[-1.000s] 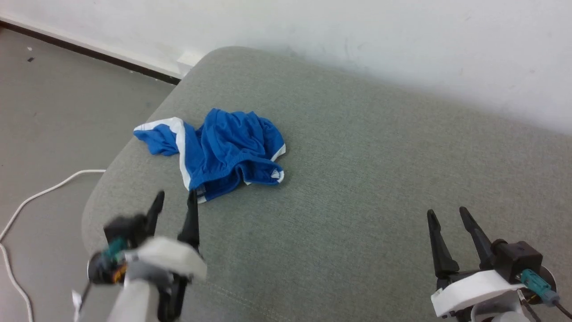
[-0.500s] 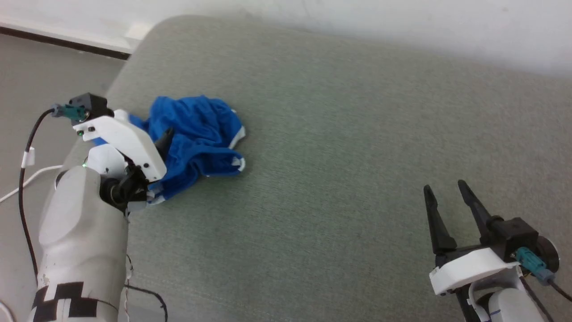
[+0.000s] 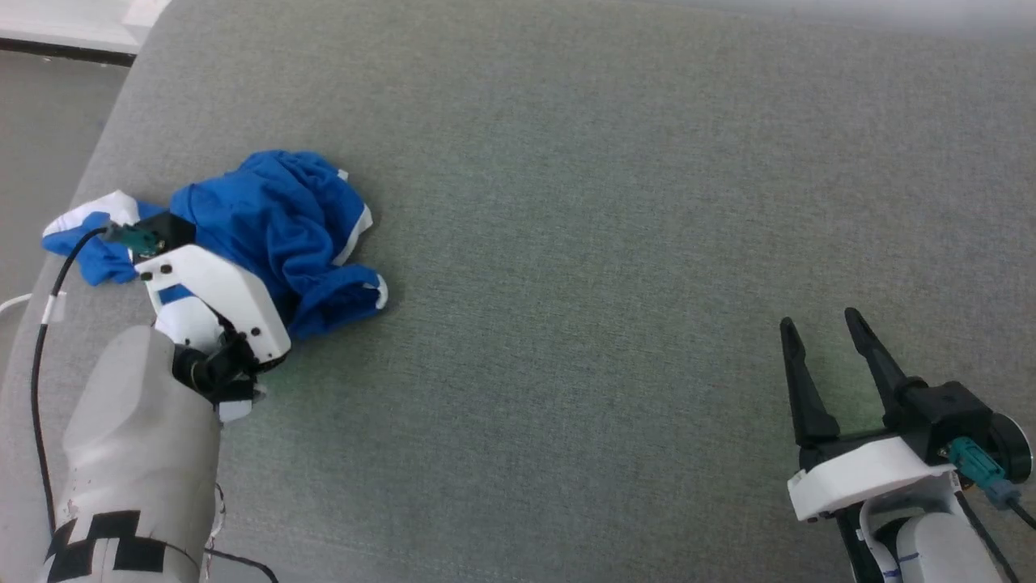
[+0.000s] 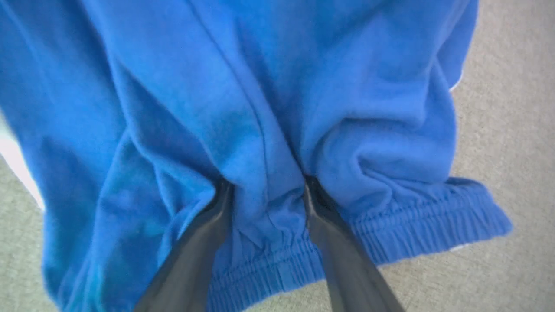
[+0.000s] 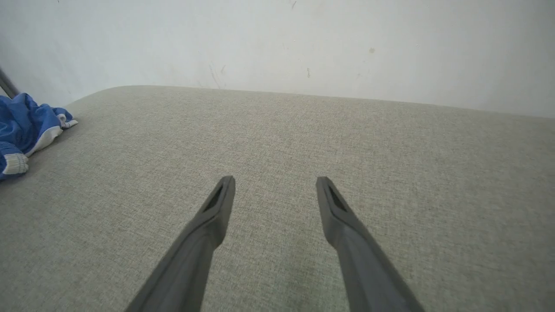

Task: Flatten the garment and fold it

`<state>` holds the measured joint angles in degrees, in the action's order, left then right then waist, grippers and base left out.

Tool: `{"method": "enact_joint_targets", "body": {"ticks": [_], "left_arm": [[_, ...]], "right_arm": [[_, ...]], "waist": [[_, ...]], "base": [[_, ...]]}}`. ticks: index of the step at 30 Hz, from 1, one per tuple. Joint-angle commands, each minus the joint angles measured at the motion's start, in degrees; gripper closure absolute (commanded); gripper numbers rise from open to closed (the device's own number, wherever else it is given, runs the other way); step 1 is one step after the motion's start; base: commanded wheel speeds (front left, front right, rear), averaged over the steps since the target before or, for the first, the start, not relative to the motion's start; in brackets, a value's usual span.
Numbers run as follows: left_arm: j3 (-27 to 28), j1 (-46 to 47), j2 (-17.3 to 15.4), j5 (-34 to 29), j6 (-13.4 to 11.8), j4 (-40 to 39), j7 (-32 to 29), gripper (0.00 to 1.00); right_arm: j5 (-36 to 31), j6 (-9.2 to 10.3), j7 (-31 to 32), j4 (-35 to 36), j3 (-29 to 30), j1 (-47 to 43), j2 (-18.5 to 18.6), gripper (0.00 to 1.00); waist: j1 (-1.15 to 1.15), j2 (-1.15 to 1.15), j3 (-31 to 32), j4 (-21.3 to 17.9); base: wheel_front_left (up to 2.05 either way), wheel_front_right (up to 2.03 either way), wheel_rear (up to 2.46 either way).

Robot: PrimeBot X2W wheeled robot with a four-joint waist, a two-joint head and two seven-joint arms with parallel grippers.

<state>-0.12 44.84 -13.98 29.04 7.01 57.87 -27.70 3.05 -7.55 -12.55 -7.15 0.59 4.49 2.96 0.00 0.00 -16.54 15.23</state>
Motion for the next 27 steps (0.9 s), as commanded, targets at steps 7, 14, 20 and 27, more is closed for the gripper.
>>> {"method": "enact_joint_targets", "body": {"ticks": [7, 14, 20, 27], "left_arm": [[-2.0, 2.9, 1.2, 0.8, 0.4, -4.6, 13.0, 1.00], [-7.2, 9.6, 1.6, 5.7, 0.5, -16.9, 19.9, 1.00], [-11.9, 11.4, 3.2, 11.7, 0.5, -28.2, 20.2, 1.00], [-17.8, 5.7, 5.4, 13.4, 0.5, -32.4, 15.9, 1.00]], "right_arm": [[1.7, 0.06, -0.7, -1.6, -0.9, 1.0, -0.1, 0.00], [5.0, 0.06, -2.0, -4.6, -2.7, 1.2, -0.1, 0.00], [8.2, 0.06, -2.4, -6.5, -3.2, 0.4, -0.1, 0.00], [9.5, 0.06, -2.4, -5.5, -1.6, -1.3, -0.1, 0.00]], "waist": [[0.00, 0.00, 2.8, 1.0], [0.00, 0.00, 7.8, -1.2], [0.00, 0.00, 11.0, -6.3], [0.00, 0.00, 11.6, -11.9]], "base": [[0.00, 0.00, 0.00], [0.00, 0.00, 0.00], [0.00, 0.00, 0.00], [0.00, 0.00, 0.00]]}}
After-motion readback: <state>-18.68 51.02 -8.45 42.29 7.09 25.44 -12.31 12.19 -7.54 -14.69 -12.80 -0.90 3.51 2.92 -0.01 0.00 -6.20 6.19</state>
